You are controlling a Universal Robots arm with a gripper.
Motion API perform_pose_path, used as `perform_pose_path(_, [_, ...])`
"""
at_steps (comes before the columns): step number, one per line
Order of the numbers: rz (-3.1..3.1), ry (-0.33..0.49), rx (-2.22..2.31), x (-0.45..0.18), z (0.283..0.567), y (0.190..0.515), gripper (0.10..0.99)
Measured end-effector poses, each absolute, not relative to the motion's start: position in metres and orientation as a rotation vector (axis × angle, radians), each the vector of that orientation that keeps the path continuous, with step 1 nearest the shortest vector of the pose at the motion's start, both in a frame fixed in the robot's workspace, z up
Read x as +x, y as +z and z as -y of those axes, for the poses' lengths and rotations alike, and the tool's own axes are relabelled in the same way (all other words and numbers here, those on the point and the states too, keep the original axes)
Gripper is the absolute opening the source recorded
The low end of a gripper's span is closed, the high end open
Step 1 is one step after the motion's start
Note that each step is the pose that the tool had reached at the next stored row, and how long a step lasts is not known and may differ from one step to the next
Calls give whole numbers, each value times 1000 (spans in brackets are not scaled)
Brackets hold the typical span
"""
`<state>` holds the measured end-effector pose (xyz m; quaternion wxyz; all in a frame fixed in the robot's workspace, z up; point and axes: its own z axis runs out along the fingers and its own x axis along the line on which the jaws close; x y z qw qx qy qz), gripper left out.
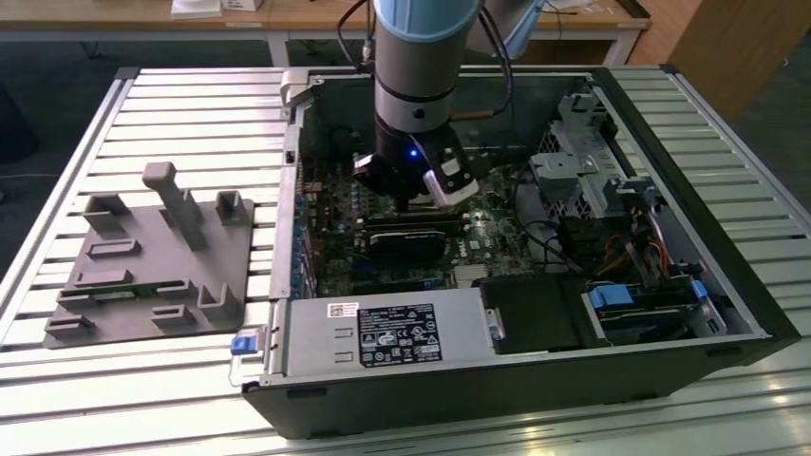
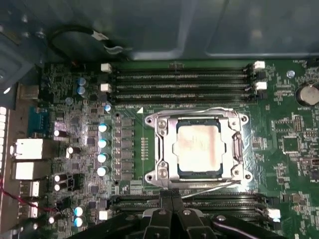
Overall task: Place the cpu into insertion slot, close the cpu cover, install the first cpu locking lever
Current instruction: 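Install the first cpu locking lever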
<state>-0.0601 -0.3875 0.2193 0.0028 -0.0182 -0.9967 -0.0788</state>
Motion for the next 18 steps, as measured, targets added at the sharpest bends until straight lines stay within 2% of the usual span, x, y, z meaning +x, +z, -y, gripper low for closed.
perform_pose_path(18, [3123,-277,-57,-60,392,228,106])
